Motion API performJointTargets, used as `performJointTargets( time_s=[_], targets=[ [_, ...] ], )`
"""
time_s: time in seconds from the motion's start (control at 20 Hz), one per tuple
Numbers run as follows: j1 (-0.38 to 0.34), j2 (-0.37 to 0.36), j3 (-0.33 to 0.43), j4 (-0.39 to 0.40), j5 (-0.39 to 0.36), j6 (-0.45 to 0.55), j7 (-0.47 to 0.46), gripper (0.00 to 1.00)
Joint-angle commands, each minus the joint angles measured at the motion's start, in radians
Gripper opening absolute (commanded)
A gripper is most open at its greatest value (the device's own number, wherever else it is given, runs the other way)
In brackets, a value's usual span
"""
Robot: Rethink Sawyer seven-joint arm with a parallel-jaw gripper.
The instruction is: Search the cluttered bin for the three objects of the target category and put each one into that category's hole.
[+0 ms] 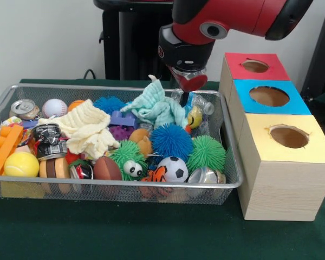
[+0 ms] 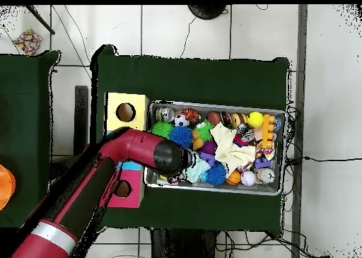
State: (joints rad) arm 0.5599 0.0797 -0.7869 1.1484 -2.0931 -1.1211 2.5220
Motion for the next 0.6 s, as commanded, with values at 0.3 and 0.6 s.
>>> performJointTargets(
  time_s=[0.3,0.6],
  targets=[
    [-0.023,0.043,0.100,-0.021,0.032,-0.101,0.278,1.00],
    [-0.089,-0.031,0.185,-0.001,0.121,-0.118,0.230,1.00]
  ],
)
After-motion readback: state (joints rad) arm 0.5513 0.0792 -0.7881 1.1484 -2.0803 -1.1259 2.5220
